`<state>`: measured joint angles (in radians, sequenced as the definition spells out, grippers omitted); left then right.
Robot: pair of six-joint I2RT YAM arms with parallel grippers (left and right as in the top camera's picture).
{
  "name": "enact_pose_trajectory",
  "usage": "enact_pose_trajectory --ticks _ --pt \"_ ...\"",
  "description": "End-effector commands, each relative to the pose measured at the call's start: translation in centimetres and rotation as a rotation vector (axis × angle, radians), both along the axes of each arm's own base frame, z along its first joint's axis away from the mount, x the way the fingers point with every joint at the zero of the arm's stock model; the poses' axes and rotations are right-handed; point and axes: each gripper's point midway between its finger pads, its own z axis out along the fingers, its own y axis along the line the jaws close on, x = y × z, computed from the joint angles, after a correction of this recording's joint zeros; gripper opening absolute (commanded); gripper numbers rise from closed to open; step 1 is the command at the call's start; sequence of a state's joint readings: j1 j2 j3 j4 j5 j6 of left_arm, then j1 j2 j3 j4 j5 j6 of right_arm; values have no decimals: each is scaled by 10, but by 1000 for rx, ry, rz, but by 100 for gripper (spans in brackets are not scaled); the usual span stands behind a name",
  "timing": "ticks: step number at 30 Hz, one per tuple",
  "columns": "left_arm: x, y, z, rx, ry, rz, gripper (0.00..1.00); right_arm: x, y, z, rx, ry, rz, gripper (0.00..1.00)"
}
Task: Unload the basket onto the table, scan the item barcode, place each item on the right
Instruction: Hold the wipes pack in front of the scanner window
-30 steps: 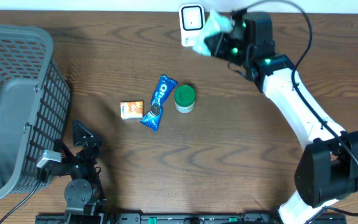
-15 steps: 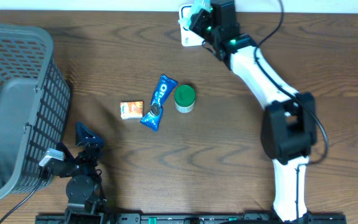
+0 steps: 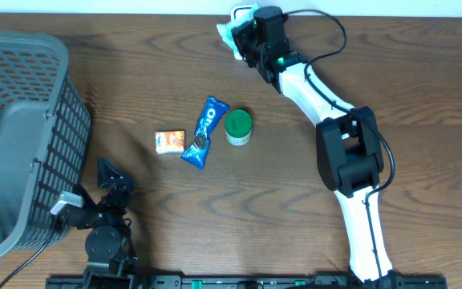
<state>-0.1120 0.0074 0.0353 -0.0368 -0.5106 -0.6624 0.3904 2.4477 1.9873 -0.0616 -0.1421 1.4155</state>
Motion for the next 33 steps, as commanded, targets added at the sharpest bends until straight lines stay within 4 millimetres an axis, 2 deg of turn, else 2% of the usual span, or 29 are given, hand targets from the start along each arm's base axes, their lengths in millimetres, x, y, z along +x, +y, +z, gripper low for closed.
enact_pose_trajectory --ticks 1,5,8,11,17,21,23,25,27,30,32,33 --pt "-1 1 -15 -2 46 8 98 2 -3 -3 111 89 -118 1" --pt "-1 1 -15 -2 46 8 98 6 1 5 162 76 -129 1" --pt "-1 1 -15 -2 46 8 98 1 8 3 211 120 -147 1" --pt "-1 1 -15 -2 46 8 98 4 3 2 198 105 -204 1" --pt "-1 1 -15 -2 46 8 98 9 3 9 222 76 -201 1" --pt "-1 1 -15 -2 46 8 98 13 15 38 181 -59 -53 1" --pt "-1 1 -15 -2 46 8 98 8 10 47 136 -61 1 1" --pt "-1 1 -15 -2 46 8 98 0 -7 50 71 -13 9 1" --pt "-1 1 -15 -2 46 8 98 -14 -36 55 -37 47 -9 1" --pt "-1 1 -15 -2 46 8 98 -42 -94 66 -239 150 -96 1" --pt "-1 1 -15 -2 46 8 98 -71 -136 80 -378 224 -173 1" --pt "-1 1 -15 -2 46 8 98 -82 -150 87 -419 251 -202 1"
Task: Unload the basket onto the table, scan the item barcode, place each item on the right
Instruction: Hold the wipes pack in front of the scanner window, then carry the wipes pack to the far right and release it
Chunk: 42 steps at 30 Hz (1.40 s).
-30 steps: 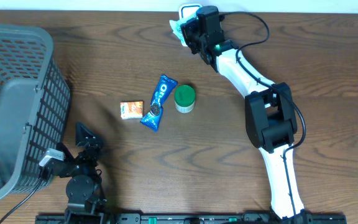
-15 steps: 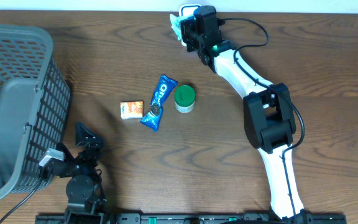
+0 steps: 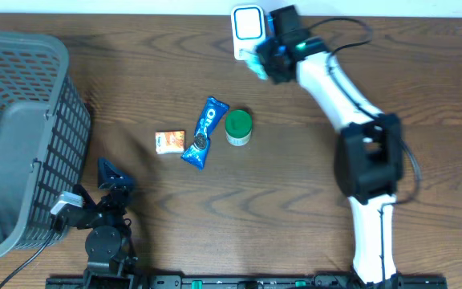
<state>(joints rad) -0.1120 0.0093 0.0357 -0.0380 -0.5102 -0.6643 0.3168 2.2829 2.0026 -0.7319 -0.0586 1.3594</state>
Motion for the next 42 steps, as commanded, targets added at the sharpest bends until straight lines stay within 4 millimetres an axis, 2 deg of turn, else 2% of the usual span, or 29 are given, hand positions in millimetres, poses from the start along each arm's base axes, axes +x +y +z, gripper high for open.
enact_pose_trajectory --ticks 1,2,4,7,11,19,24,28,30,34,37,42 --pt "-1 2 -14 -1 44 8 98 -21 -79 104 -255 -128 -91 1" --pt "-1 2 -14 0 44 8 98 -49 -118 118 -379 -66 -158 1" --pt "-1 2 -15 0 45 8 98 -76 -154 129 -480 -2 -215 1" --pt "-1 2 -14 0 44 8 98 -109 -198 134 -597 109 -277 1" --pt "-1 2 -15 0 45 8 98 -137 -237 124 -694 245 -319 1" --pt "-1 2 -14 -1 44 8 98 -164 -283 72 -731 422 -343 1" --pt "-1 2 -15 0 45 8 98 -176 -302 32 -734 483 -340 1" --pt "-1 2 -14 0 44 8 98 -188 -315 10 -730 522 -366 1" --pt "-1 2 -15 0 45 8 98 -195 -324 6 -746 543 -384 1" --pt "-1 2 -15 0 45 8 98 -217 -360 15 -824 606 -453 1" --pt "-1 2 -14 0 44 8 98 -242 -388 17 -818 684 -516 1" --pt "-1 2 -14 0 44 8 98 -269 -406 11 -705 763 -586 1"
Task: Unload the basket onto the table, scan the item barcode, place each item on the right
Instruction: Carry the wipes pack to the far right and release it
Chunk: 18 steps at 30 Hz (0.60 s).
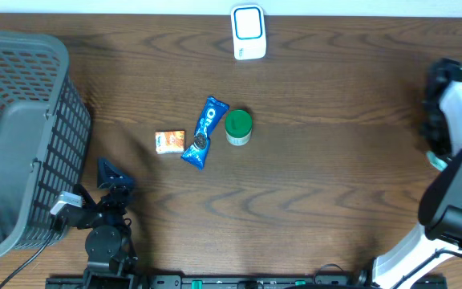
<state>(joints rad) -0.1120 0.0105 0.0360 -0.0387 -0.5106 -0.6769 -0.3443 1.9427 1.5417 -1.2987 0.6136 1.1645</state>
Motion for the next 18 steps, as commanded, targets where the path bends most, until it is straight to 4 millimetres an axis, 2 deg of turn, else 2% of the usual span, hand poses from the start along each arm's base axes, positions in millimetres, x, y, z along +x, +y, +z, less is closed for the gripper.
enact_pose_trajectory --ticks 1,5,8,13,18 --pt "-1 1 -14 11 48 6 98 -13 -13 -2 10 11 -52 1" --pt "-1 1 -14 11 48 6 98 -24 -17 -2 -1 -9 -152 1" --pt "-1 1 -14 11 49 6 98 -29 -13 -2 9 -9 -193 1" --pt "-1 1 -14 11 49 6 98 -26 13 0 6 -1 -200 1" --pt "-1 1 -14 11 48 6 98 -17 40 7 -73 -13 -197 1"
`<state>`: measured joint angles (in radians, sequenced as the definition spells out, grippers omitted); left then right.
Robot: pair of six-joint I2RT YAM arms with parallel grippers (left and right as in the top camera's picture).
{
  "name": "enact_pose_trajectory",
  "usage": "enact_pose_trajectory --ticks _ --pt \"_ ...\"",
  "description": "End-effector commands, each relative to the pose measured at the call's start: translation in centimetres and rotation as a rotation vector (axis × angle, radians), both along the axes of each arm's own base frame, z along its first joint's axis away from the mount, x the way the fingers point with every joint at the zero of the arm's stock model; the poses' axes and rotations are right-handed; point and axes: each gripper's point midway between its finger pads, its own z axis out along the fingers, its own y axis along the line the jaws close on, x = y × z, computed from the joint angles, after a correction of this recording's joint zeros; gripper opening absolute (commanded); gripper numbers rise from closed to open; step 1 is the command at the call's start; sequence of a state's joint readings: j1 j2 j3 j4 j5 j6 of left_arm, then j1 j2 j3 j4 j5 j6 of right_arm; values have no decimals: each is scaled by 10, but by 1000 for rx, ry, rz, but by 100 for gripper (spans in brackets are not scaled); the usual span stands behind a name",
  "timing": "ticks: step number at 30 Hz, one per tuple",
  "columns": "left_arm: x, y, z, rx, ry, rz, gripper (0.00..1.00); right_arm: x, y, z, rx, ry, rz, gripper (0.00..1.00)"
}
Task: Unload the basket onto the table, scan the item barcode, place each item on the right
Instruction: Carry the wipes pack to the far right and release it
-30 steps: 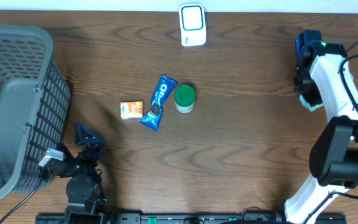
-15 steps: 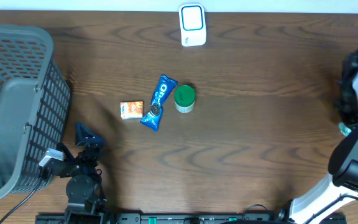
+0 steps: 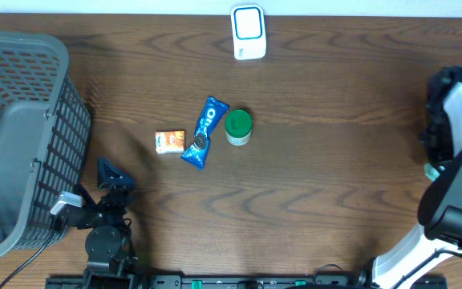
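Observation:
The white barcode scanner (image 3: 248, 32) stands at the table's far edge, blue-framed window up. My right gripper (image 3: 431, 166) is at the right edge, mostly hidden under its own wrist. A sliver of a teal item (image 3: 429, 170) shows at its fingers, so it seems shut on it. On the table's middle lie a blue cookie pack (image 3: 205, 132), a green-lidded tub (image 3: 238, 127) and a small orange packet (image 3: 169, 141). My left gripper (image 3: 112, 177) rests folded at the near left; its jaw state is unclear.
A large grey mesh basket (image 3: 22, 136) fills the left side. The right arm's white links (image 3: 455, 217) run along the right edge to the front. The table's front rail (image 3: 215, 281) lies along the near edge.
The right gripper with the teal sliver has shifted slightly nearer along the right edge. Nothing on the table has moved, and the left arm is still.
The right gripper held a teal and white item right at the scanner. Then it was just right of the scanner, item still in it. Later the arm was at the right edge with a teal sliver showing, where it remains.

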<state>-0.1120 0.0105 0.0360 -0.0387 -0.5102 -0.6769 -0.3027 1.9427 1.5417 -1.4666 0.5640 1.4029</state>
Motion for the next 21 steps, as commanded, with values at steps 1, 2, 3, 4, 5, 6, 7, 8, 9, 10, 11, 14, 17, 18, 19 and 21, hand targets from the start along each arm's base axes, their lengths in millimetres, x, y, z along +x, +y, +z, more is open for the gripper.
enact_pose_trajectory --ticks 1,2,3,4,5,6,7,8,9,10,11,14,17,18,19,21 --pt "-1 2 -14 10 48 7 98 9 15 6 -109 -38 -24 1" --pt "-1 2 -14 11 48 7 98 11 20 7 -124 -43 -19 1" --pt "-1 2 -14 11 48 7 98 13 25 8 -137 -50 -20 1" --pt "-1 2 -14 10 48 7 98 14 30 9 -149 -59 -26 1" --pt "-1 2 -14 11 49 7 98 15 36 9 -159 -68 -28 1" --pt "-1 2 -14 11 48 7 98 17 44 10 -171 -80 -30 1" --pt "-1 2 -14 11 49 7 98 19 50 10 -179 -91 -32 1" --pt "-1 2 -14 11 48 7 98 20 55 11 -187 -100 -34 1" --pt "-1 2 -14 11 48 7 98 22 61 11 -195 -111 -34 1" --pt "-1 2 -14 11 48 7 98 23 65 11 -200 -118 -31 1" --pt "-1 2 -14 11 49 7 98 23 69 12 -204 -122 -28 1" --pt "-1 2 -14 11 48 7 98 24 82 13 -223 -138 -30 1" --pt "-1 2 -14 10 48 7 98 25 93 14 -236 -155 -25 1" --pt "-1 2 -14 11 48 7 98 27 97 14 -239 -163 -19 1" --pt "-1 2 -14 10 48 7 98 27 100 14 -242 -171 -20 1" --pt "-1 2 -14 10 48 7 98 28 106 13 -253 -192 -29 1"
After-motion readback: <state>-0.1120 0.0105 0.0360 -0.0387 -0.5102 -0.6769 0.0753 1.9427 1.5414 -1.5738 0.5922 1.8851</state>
